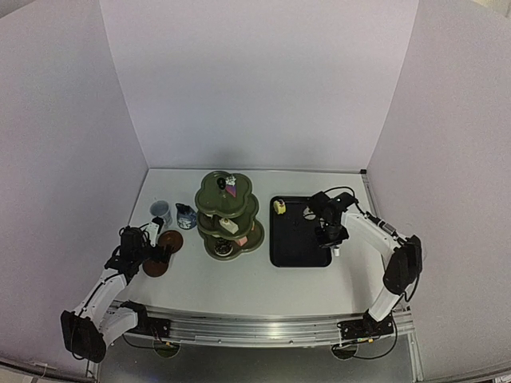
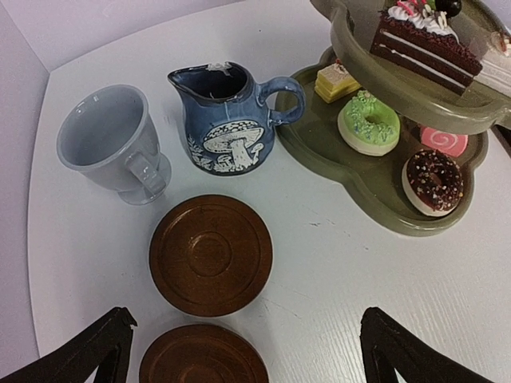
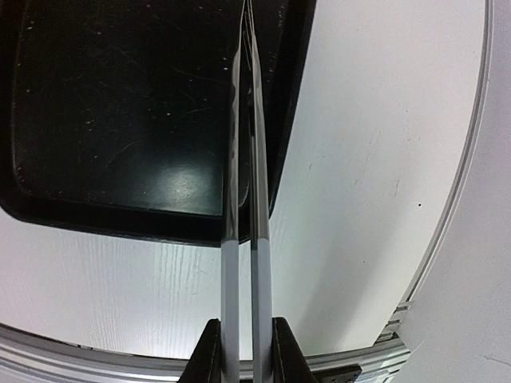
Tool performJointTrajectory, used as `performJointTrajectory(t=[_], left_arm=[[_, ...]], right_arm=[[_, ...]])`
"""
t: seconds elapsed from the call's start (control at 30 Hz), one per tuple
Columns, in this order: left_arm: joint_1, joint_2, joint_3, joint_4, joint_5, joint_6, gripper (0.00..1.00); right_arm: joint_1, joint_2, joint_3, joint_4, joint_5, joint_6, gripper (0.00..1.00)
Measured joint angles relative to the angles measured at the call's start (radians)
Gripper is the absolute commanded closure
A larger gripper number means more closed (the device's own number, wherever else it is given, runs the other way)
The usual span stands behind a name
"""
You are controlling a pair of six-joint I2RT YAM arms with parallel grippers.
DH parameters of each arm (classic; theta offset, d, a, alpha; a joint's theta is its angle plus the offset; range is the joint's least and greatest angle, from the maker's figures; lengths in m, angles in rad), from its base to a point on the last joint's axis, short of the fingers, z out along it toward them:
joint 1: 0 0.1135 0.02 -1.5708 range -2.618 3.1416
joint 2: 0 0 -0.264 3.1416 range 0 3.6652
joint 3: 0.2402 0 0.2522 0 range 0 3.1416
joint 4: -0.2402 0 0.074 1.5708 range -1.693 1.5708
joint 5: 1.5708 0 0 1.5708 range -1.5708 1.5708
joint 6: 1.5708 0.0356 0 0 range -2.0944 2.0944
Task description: Serve the afternoon tea
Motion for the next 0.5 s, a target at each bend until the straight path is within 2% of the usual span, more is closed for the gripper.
performJointTrajectory(t=[0.27,0.5], left_arm=[[0.000,-0.045,-0.005,0.009,0.024,-0.002,0.00],[0.000,-0.045,-0.005,0.009,0.032,-0.010,0.00]], right_arm=[[-0.002,-0.033,-0.106,0.103,0.050,0.070,0.92],[-0.002,-0.057,-0.115,0.184,0.080,0.066,0.92]])
